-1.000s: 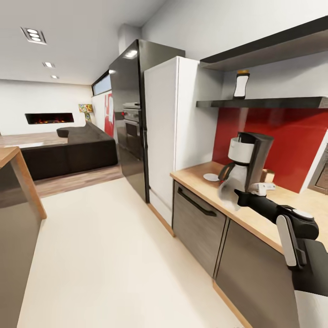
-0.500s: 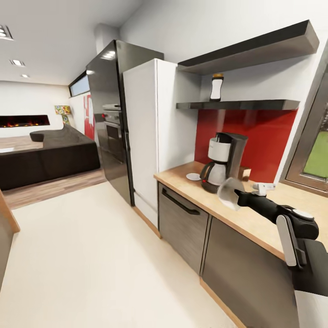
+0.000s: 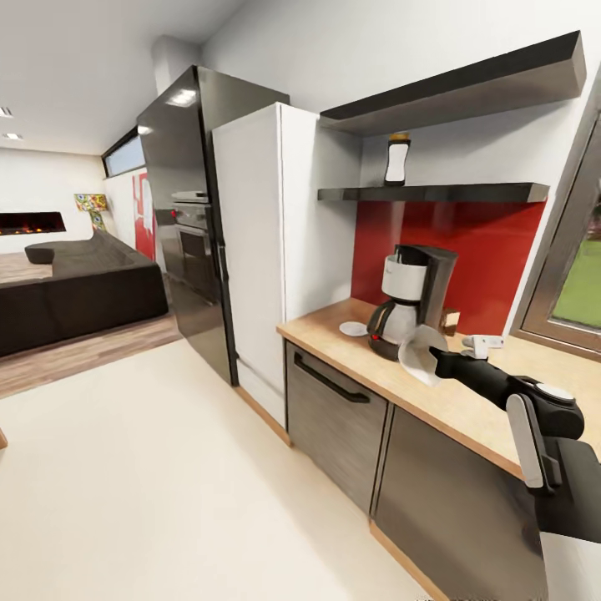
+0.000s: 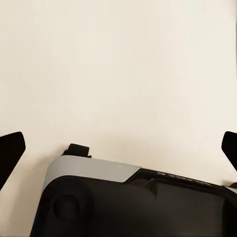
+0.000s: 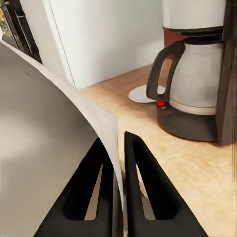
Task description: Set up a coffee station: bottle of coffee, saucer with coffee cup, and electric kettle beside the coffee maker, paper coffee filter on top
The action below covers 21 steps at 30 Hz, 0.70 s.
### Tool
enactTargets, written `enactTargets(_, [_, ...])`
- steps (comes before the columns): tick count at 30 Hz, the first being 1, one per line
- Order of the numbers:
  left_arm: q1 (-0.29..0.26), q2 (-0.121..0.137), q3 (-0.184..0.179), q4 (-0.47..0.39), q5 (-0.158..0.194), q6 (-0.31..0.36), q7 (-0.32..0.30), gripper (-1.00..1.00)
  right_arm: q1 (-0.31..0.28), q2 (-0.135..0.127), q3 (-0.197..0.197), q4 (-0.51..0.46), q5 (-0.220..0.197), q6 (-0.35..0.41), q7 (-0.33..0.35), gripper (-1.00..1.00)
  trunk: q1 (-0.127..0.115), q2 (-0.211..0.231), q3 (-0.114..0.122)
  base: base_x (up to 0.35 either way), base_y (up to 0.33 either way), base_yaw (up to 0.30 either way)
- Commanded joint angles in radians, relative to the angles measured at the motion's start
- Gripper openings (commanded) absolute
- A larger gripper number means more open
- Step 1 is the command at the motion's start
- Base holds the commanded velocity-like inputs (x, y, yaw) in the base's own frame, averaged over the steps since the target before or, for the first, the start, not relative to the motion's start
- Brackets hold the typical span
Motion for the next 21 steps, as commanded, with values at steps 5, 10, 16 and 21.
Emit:
enactTargets(5, [0.001,0.0,0.0,-0.002,0.01,-0.001,0.0,1.0,-0.001,0.0,-0.001,0.0,-0.012,0.009,-0.001,-1.0,0.0,-0.001,-0.001,0.029,0.029,-0.17])
enactTargets(10, [0.001,0.0,0.0,-0.002,0.01,-0.001,0.0,1.0,-0.001,0.0,-0.001,0.0,-0.012,0.009,-0.001,-1.0,0.0,-0.001,-0.001,0.011,0.016,-0.033])
enactTargets(16, [0.001,0.0,0.0,-0.002,0.01,-0.001,0.0,1.0,-0.001,0.0,-0.001,0.0,-0.012,0.011,-0.001,-1.0,0.0,-0.001,-0.001,0.107,0.194,-0.005])
enactTargets(21, [0.001,0.0,0.0,-0.002,0.01,-0.001,-0.001,1.0,-0.001,0.0,-0.001,0.0,-0.012,0.012,-0.001,-1.0,0.0,-0.001,-0.001,0.141,0.254,-0.078])
